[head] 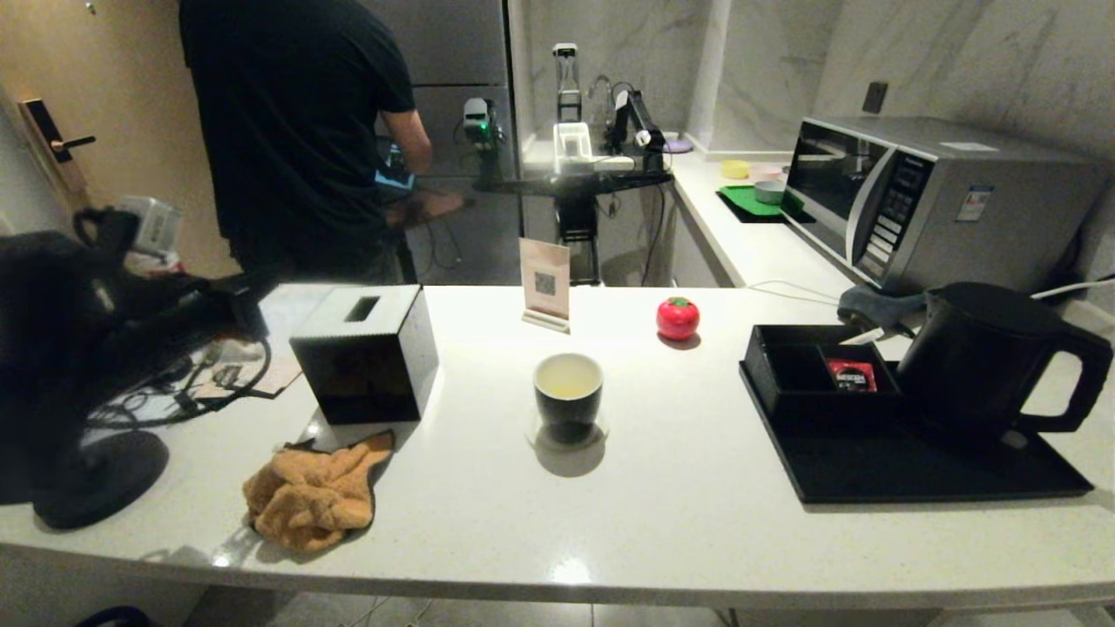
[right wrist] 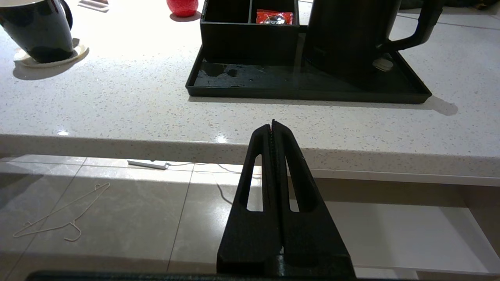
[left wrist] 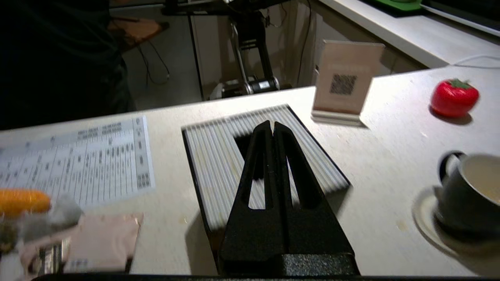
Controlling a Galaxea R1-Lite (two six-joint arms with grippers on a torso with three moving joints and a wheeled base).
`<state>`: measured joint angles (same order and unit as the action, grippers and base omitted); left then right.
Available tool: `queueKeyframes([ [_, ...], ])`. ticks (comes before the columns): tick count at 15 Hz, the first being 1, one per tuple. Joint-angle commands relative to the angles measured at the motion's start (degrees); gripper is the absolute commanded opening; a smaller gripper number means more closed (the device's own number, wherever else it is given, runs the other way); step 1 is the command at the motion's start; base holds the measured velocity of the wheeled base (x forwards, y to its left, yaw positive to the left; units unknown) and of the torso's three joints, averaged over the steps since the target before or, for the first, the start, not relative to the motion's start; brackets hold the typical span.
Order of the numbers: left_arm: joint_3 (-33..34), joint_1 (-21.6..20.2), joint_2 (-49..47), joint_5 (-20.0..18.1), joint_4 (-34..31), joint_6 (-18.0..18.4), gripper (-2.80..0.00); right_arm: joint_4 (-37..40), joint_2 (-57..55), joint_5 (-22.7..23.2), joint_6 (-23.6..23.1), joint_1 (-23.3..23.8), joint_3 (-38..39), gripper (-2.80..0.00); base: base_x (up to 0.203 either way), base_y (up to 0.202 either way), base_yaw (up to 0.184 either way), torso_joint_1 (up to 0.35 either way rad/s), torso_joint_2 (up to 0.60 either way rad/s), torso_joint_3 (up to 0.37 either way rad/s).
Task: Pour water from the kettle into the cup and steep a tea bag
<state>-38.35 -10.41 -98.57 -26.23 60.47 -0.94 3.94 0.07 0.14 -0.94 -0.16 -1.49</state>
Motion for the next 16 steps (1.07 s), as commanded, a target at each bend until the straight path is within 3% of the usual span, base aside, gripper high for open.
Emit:
queueKeyframes([
  [1,8.4,0.1,8.0,-0.2,2.1,0.0,-2.8,0.0,-0.1,0.0,0.0,0.0,0.0,-2.8,0.0,0.0,0.0,0.0,0.0,0.0],
  [6,23.7,0.6,22.3,-0.5,4.4,0.2,-2.8,0.0,-0.1,0.0,0.0,0.0,0.0,-2.8,0.0,0.0,0.0,0.0,0.0,0.0],
  [9,33.1,2.9,36.4,0.0,1.3,-0.5,-2.8,0.0,-0.1,0.0,0.0,0.0,0.0,-2.8,0.0,0.0,0.0,0.0,0.0,0.0],
  [13,36.7,7.6,63.1,5.7,-20.1,-1.2,-2.8,0.0,-0.1,0.0,0.0,0.0,0.0,-2.8,0.0,0.0,0.0,0.0,0.0,0.0],
  [16,37.7,8.5,80.6,10.7,-37.5,-1.4,-2.8,0.1,-0.1,0.0,0.0,0.0,-0.1,-2.8,0.0,0.0,0.0,0.0,0.0,0.0],
])
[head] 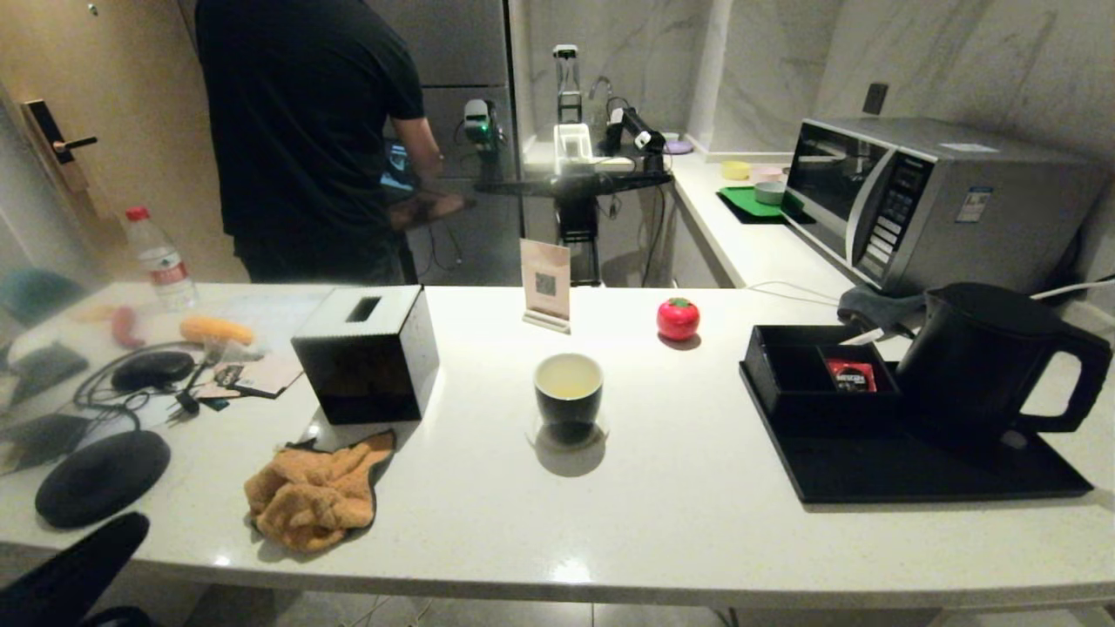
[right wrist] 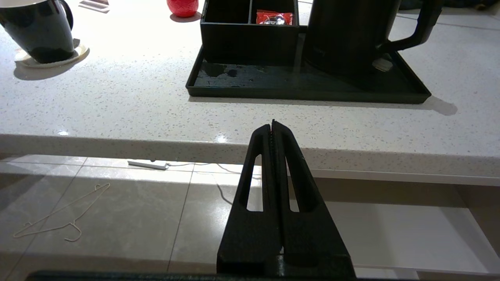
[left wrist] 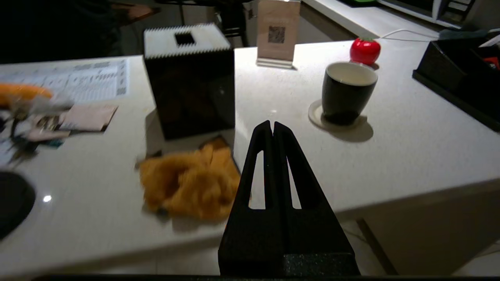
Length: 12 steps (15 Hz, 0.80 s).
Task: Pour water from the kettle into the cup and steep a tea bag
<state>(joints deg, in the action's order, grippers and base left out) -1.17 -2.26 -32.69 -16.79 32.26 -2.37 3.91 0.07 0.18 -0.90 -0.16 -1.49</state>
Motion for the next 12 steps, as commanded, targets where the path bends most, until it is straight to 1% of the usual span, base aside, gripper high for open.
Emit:
queueKeyframes([
  [1,0.8,0.6,18.3,4.0,-14.1,0.0,-2.8,0.0,-0.1,0.0,-0.1,0.0,0.0,-2.8,0.0,0.0,0.0,0.0,0.0,0.0],
  [2,0.9,1.0,21.1,10.5,-18.9,-0.1,-2.8,0.0,-0.1,0.0,-0.1,0.0,0.0,-2.8,0.0,0.0,0.0,0.0,0.0,0.0],
  [3,1.0,1.4,23.8,15.3,-22.8,-0.1,-2.8,0.0,-0.1,0.0,0.0,0.0,0.0,-2.8,0.0,0.0,0.0,0.0,0.0,0.0],
  [4,1.0,1.7,27.0,17.0,-24.9,-0.2,-2.8,0.1,-0.1,0.0,-0.1,0.0,0.0,-2.8,0.0,0.0,0.0,0.0,0.0,0.0],
  [5,1.1,2.0,30.6,17.3,-27.5,-0.2,-2.8,-0.1,-0.1,0.0,0.0,0.0,0.0,-2.8,0.0,0.0,0.0,0.0,0.0,0.0],
  [7,1.1,2.3,32.7,17.3,-32.0,-0.8,-2.8,-0.2,-0.1,0.0,0.0,0.0,0.1,-2.8,0.0,0.0,0.0,0.0,0.0,0.0],
  [12,1.1,2.3,32.7,17.2,-32.1,-0.9,-2.8,-0.2,-0.1,0.0,0.0,0.0,0.0,-2.8,0.0,0.0,0.0,0.0,0.0,0.0],
])
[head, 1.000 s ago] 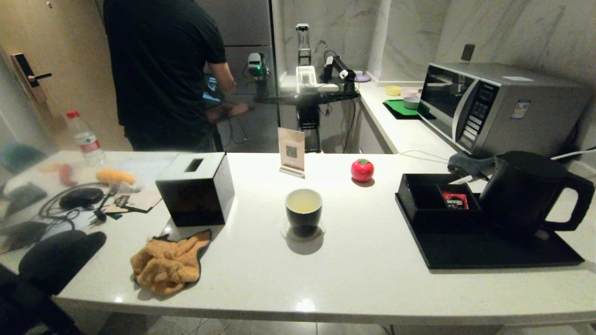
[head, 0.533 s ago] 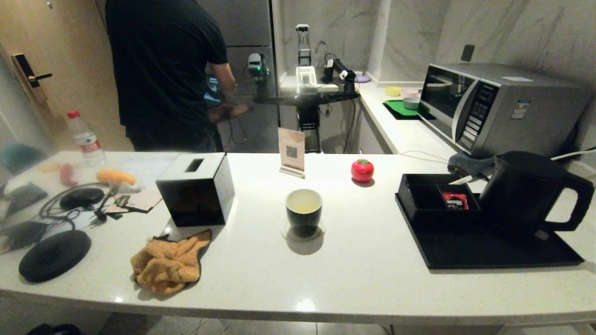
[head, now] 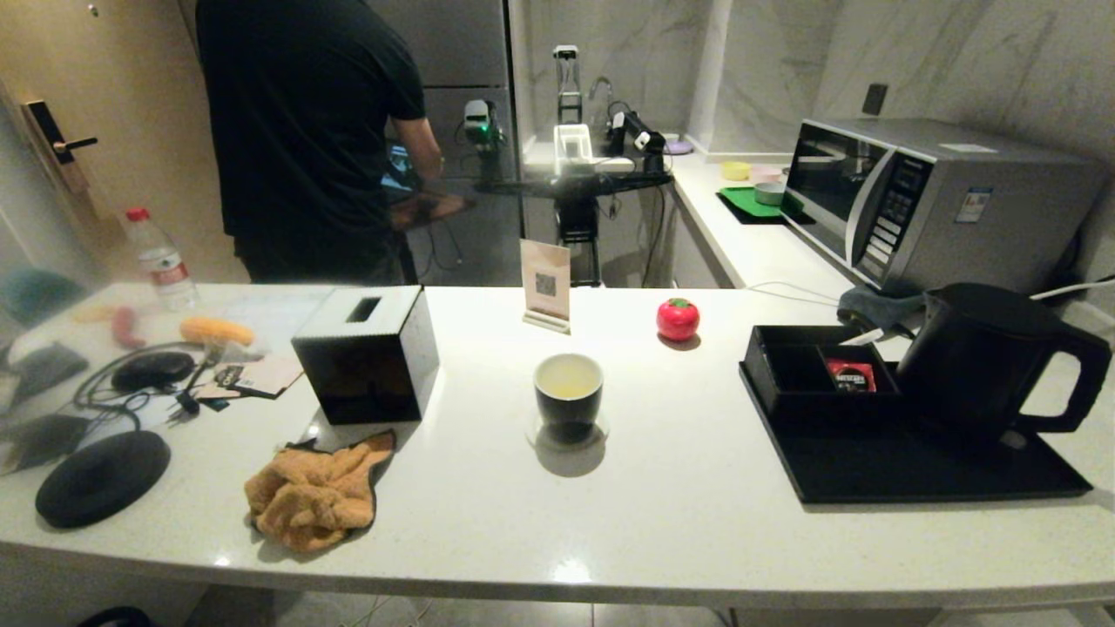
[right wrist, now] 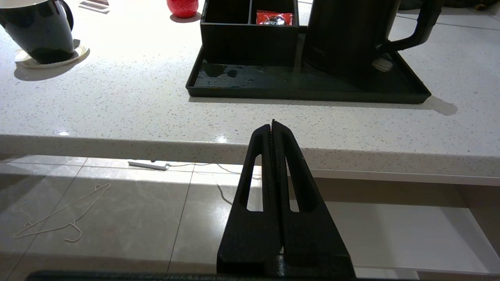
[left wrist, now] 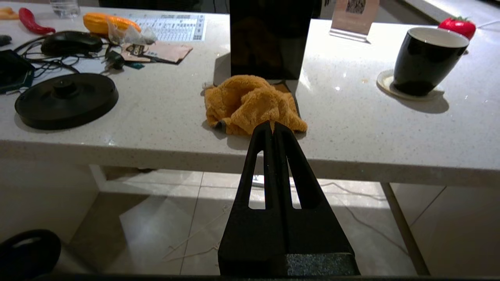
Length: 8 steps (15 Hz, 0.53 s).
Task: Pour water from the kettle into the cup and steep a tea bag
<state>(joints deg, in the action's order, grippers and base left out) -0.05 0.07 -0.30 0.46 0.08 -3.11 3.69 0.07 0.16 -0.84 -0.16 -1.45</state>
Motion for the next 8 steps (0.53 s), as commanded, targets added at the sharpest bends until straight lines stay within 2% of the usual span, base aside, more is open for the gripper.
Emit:
queueKeyframes([
  [1,0.0,0.0,0.3,0.1,0.1,-0.1,-2.8,0.0,-0.1,0.0,0.0,0.0,0.0,-2.8,0.0,0.0,0.0,0.0,0.0,0.0],
  [8,0.0,0.0,0.3,0.1,0.0,-0.1,-2.8,-0.1,-0.1,0.0,-0.1,0.0,0.0,-2.8,0.0,0.0,0.0,0.0,0.0,0.0],
])
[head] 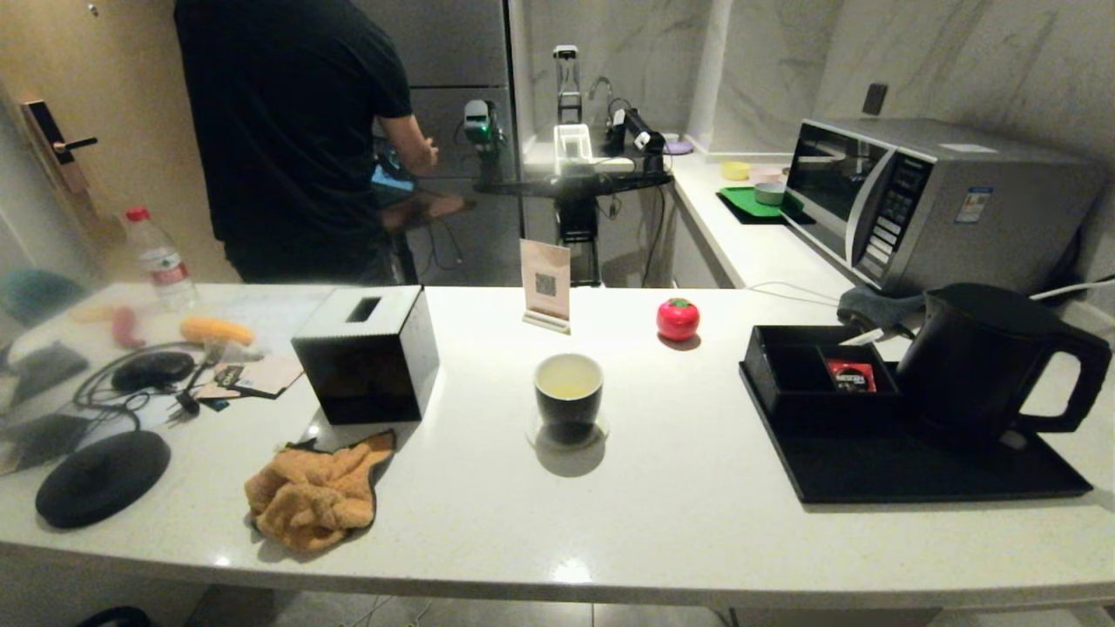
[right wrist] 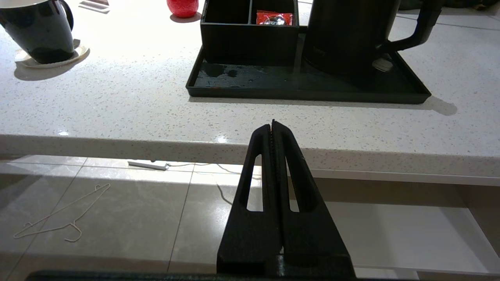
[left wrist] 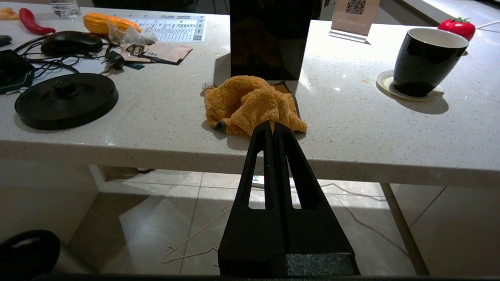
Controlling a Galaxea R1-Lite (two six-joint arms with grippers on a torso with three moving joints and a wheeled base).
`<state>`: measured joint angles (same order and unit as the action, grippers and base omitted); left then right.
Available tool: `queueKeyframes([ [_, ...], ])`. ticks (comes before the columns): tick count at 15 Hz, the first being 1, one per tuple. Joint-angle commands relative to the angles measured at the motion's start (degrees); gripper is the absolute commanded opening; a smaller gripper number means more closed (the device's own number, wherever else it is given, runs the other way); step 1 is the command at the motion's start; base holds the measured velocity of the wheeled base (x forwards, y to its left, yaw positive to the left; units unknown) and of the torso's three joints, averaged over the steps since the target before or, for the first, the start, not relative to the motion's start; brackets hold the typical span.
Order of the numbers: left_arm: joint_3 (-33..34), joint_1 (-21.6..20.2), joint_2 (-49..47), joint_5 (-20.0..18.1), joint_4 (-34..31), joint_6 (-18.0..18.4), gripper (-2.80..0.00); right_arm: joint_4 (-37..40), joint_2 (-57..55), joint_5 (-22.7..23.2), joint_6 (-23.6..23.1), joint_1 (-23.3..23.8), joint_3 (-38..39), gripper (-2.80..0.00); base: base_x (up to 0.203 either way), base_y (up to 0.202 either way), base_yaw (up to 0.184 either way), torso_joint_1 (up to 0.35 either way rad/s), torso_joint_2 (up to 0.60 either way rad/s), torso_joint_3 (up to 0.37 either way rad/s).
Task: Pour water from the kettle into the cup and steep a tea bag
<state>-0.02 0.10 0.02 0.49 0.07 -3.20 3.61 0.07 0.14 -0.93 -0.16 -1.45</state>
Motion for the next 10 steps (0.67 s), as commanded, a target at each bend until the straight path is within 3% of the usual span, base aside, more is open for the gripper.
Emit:
queueKeyframes([
  [1,0.0,0.0,0.0,0.0,0.0,-0.1,-2.8,0.1,-0.1,0.0,0.0,0.0,0.0,-2.8,0.0,0.0,0.0,0.0,0.0,0.0],
  [10,0.0,0.0,0.0,0.1,0.0,-0.1,-2.8,0.0,-0.1,0.0,0.8,0.0,0.0,-2.8,0.0,0.0,0.0,0.0,0.0,0.0],
])
